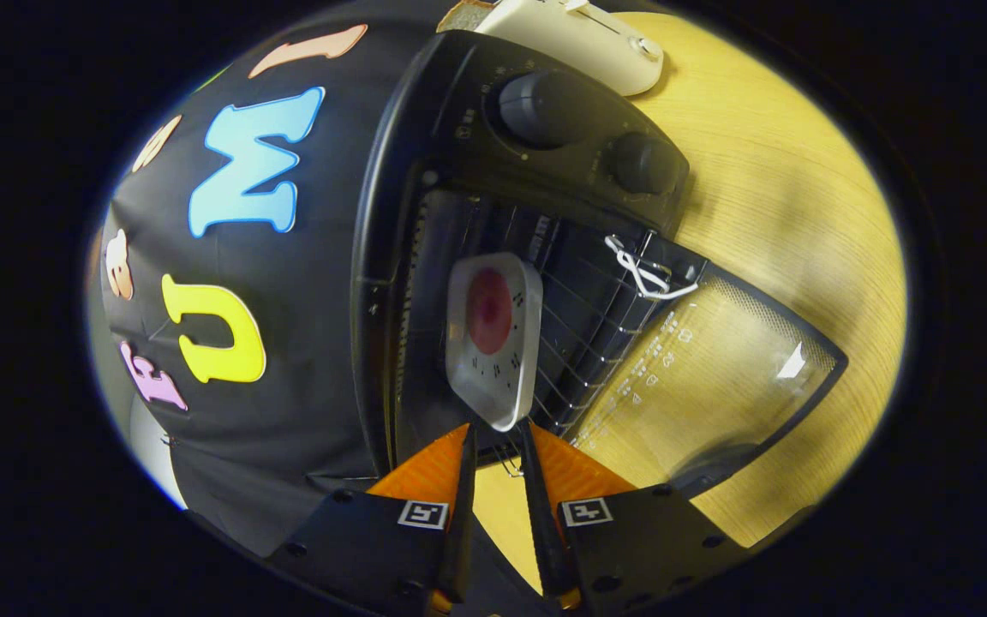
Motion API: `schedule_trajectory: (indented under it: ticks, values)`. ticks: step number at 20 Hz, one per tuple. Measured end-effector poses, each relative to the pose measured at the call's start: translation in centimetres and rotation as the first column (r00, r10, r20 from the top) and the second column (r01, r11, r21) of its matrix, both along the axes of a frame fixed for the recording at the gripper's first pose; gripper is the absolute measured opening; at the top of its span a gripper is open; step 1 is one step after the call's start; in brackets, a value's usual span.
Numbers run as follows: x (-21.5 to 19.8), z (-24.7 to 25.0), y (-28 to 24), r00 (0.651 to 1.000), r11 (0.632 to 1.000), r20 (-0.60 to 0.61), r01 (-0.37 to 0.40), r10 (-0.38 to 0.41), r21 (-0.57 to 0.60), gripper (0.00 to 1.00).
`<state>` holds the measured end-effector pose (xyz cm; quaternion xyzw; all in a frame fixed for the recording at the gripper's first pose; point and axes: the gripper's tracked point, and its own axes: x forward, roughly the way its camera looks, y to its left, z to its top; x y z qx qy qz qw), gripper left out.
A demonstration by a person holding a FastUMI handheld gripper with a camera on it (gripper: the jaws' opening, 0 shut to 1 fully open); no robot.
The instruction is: Open the toaster oven, put the food inside, and close the toaster oven door.
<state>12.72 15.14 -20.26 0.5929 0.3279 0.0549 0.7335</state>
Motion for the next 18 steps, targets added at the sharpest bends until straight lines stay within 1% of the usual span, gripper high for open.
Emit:
schedule_trajectory:
  ticks: [1,2,3,5,6,8,10,12,13,15,16,18]
  values:
    - [-0.8,0.3,0.5,1.0,1.0,0.005,-0.02,0.02,-0.004,0.47]
    - [-1.7,0.6,1.1,0.999,0.999,0.011,-0.039,0.039,-0.008,0.51]
    - [-2.5,0.7,1.5,0.998,0.998,0.012,-0.059,0.059,-0.017,0.62]
    - [-3.8,0.9,1.7,0.997,0.995,0.029,-0.075,0.077,-0.062,0.82]
    - [-4.3,0.8,1.4,0.996,0.992,0.038,-0.075,0.079,-0.106,0.87]
    - [-5.5,0.5,1.2,0.992,0.974,0.045,-0.105,0.117,-0.2,0.97]
    - [-6.7,-0.2,1.0,0.984,0.939,0.039,-0.152,0.172,-0.309,0.97]
    - [-7.5,-0.5,0.6,0.975,0.885,0.051,-0.174,0.217,-0.433,0.98]
    - [-7.8,-0.6,0.6,0.967,0.849,0.061,-0.188,0.249,-0.494,0.98]
    - [-8.9,-1.8,0.9,0.944,0.76,0.036,-0.241,0.329,-0.604,0.98]
    - [-9.3,-2.5,1.0,0.931,0.709,0.017,-0.265,0.364,-0.653,0.98]
    - [-9.7,-3.4,0.8,0.908,0.598,0.001,-0.274,0.418,-0.753,0.98]
